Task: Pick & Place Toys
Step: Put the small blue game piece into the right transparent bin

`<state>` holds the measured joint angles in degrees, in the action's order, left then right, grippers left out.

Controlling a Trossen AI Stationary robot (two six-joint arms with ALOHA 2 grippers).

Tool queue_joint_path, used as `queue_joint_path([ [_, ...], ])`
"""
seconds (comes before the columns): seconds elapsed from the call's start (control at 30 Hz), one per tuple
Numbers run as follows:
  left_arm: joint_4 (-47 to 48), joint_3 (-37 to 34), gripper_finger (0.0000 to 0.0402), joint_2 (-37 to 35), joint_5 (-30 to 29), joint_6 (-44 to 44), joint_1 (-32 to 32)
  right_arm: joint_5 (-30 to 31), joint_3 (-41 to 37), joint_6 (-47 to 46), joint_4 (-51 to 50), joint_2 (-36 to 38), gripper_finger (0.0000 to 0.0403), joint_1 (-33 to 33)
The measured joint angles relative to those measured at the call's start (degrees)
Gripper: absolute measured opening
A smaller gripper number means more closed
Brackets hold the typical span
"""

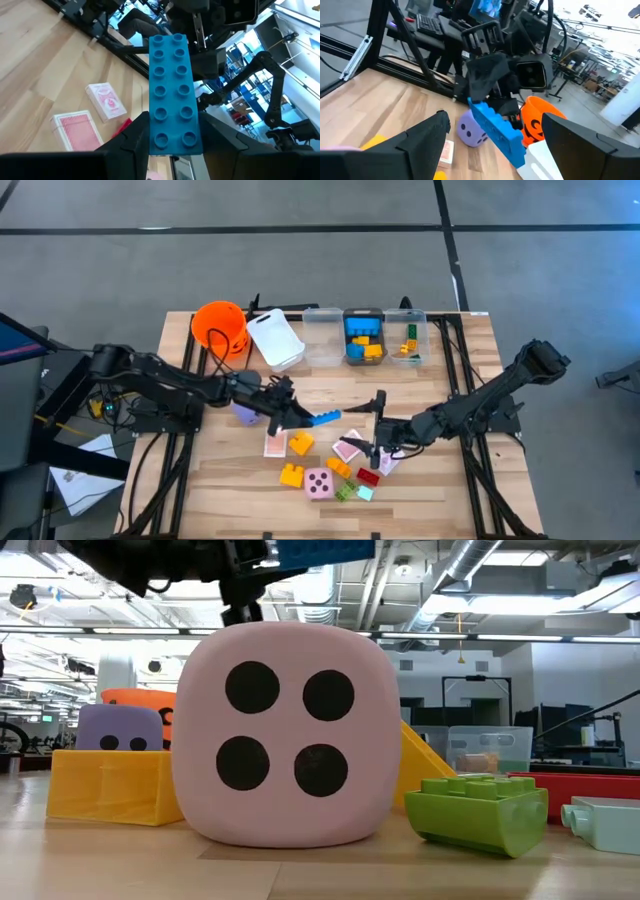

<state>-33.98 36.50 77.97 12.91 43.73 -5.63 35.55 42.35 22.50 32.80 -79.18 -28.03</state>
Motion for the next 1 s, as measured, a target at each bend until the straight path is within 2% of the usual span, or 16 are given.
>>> queue_joint_path([
  [0.43,-0.54,3.44,0.0129,1.76,0.87,-2.42,-1.25,-0.19,0.02,-0.63,-0.61,0.02,0.0313,0.06],
  [1.0,-1.58,3.44,0.0129,1.74,-0.06,-4.53,-1.05,-3.95,0.01,-1.53,-0.57,0.04,0.0242,1.59],
])
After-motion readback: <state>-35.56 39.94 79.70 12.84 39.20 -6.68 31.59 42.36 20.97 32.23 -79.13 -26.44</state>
